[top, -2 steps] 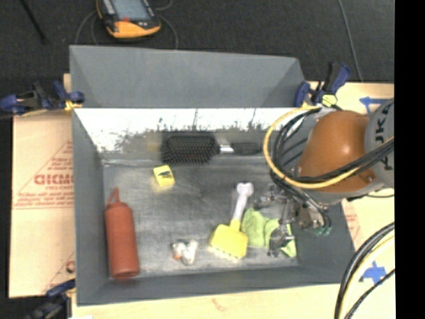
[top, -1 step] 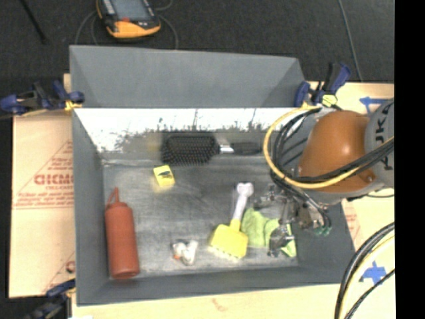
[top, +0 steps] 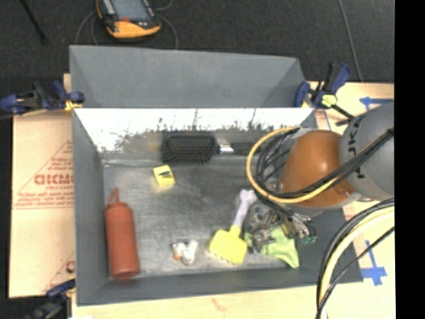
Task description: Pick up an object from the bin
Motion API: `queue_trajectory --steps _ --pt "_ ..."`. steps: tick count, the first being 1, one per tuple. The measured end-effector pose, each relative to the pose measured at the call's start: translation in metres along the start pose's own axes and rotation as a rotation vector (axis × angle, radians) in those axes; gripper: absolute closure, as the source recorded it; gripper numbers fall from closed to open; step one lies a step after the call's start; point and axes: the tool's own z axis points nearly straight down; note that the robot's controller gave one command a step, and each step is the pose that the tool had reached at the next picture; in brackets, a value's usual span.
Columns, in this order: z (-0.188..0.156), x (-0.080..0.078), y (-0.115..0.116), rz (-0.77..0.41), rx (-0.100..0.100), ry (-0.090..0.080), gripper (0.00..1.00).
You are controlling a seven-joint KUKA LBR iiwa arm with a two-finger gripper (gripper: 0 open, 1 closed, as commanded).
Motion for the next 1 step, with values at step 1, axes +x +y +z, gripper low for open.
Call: queue_trajectory --steps 1 --pt "0.0 0.0 0.0 -0.001 0.0 0.0 1.0"
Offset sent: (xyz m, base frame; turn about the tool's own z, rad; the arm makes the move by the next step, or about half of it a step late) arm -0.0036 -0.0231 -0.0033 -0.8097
